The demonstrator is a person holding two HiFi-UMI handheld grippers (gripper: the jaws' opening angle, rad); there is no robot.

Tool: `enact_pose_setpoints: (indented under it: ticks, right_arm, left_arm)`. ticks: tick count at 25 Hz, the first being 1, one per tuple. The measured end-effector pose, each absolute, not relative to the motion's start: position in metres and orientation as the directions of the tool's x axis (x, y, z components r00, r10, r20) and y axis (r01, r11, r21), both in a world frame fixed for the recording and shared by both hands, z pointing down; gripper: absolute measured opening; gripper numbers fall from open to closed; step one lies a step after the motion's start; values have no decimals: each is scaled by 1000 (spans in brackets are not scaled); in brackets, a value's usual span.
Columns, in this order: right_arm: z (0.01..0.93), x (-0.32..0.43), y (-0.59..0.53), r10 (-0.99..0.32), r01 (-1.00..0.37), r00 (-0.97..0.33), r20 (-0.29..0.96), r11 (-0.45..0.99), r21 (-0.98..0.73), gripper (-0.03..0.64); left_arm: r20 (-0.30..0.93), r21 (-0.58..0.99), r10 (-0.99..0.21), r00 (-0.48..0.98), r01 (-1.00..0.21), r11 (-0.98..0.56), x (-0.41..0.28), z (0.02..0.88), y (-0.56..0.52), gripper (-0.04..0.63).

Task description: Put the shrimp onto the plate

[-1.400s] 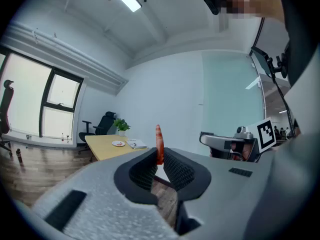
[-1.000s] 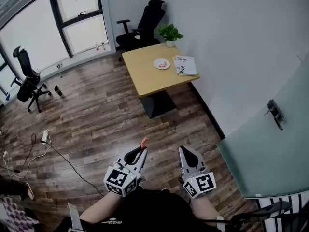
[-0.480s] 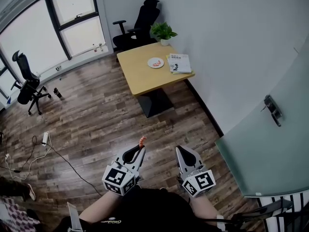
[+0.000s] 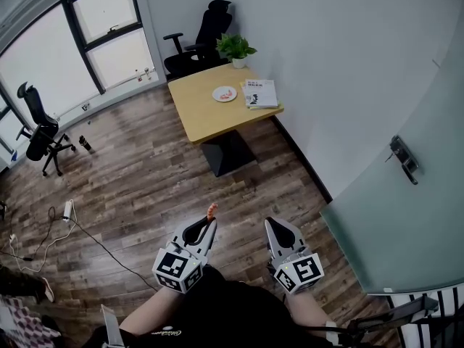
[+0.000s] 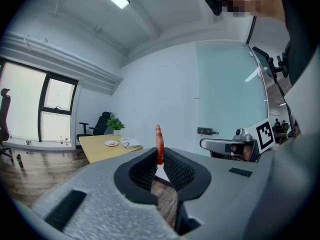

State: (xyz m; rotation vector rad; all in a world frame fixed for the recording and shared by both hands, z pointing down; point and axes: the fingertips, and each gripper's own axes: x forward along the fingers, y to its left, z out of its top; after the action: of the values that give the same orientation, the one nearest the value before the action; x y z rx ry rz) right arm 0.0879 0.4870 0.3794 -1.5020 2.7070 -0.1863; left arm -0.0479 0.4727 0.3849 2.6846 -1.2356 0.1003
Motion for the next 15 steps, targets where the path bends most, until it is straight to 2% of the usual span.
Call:
enact_pose_setpoints:
  ticks: [15]
  right_arm:
    - [395, 88, 422, -817, -815, -575, 47, 568, -112, 3]
  left_arm:
    - [112, 174, -777, 620, -782, -599, -42, 399, 408, 37]
